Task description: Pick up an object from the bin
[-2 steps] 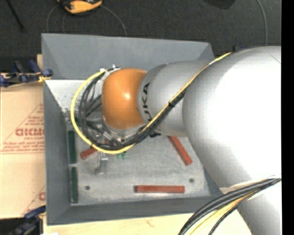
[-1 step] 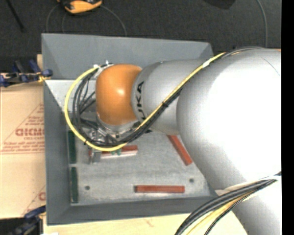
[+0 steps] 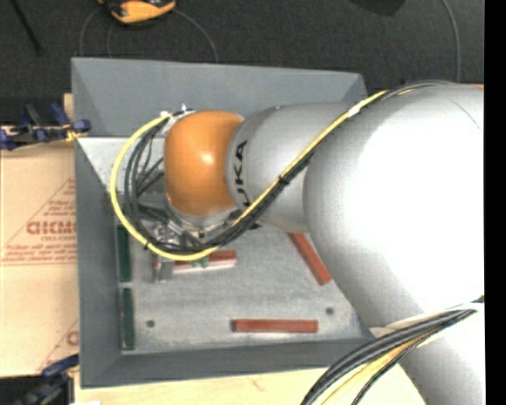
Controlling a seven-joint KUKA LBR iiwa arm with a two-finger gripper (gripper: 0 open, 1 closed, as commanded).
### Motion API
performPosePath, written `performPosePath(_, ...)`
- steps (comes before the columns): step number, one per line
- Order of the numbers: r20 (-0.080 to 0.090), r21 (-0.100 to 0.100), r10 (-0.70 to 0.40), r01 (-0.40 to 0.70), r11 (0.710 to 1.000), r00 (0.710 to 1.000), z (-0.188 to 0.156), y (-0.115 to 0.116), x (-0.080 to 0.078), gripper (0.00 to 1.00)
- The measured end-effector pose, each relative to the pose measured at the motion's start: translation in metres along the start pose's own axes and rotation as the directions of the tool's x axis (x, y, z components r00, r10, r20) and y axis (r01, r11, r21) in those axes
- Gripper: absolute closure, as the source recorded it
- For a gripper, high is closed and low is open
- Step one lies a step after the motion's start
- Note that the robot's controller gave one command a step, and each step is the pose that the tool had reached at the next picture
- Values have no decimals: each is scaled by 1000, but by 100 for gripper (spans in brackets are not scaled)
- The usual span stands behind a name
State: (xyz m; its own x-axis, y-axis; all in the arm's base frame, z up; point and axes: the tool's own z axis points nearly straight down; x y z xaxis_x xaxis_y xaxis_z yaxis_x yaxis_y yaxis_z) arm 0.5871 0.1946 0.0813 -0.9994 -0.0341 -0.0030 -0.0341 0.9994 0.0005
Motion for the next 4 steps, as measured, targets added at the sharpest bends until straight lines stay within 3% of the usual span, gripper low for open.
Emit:
performPosePath(1,-13,3,16,-16,1000,1000,-35,0,30,100)
performPosePath(2,0,-1,33,-33,999,999,-91,5,19,100)
performPosePath(3,5,-1,33,-33,999,999,-106,2,9,100)
performPosePath(4,-3,1,21,-21,1000,1000,-149,15,-11,100)
